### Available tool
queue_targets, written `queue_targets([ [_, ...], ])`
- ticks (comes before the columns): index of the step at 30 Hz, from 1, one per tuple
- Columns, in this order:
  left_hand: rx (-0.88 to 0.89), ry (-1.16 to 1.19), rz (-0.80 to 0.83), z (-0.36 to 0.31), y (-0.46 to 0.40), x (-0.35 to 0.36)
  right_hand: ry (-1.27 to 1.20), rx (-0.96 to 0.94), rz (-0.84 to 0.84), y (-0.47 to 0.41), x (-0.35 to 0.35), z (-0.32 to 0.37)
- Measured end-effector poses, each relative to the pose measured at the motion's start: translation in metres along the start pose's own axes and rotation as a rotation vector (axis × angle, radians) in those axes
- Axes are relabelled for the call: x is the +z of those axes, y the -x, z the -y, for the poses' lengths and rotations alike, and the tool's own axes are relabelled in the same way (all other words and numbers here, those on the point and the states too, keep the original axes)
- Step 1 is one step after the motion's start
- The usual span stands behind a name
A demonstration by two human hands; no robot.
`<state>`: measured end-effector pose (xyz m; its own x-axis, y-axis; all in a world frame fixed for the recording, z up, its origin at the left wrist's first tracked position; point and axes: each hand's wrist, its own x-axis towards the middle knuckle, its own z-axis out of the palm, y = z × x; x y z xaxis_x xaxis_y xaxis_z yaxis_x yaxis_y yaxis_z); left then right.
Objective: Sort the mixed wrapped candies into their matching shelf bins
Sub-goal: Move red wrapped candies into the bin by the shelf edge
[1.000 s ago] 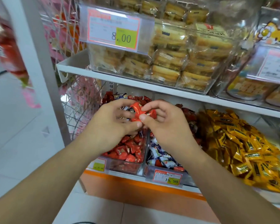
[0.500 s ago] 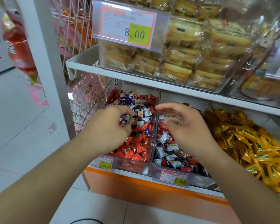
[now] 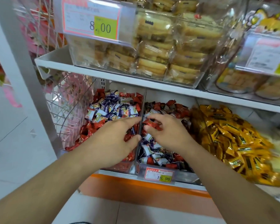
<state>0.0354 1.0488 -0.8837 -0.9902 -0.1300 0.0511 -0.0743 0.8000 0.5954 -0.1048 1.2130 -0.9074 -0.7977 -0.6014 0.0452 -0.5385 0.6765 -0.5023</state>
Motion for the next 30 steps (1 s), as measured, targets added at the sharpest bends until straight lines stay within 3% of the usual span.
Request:
queue_targets([
  [14,-0.035,-0.027,0.003,-0.004,0.001,-0.002,0.123,0.039,-0.039,0.008,0.003,0.0],
  [21,-0.036,-0.031,0.011,-0.004,0.001,-0.002,-0.231,0.076,-0.175,0.009,-0.016,-0.001],
  [30,-0.02,-0.029,0.014,0.0,0.0,0.0,-0.565,0.158,-0.106,0.024,-0.033,-0.001],
])
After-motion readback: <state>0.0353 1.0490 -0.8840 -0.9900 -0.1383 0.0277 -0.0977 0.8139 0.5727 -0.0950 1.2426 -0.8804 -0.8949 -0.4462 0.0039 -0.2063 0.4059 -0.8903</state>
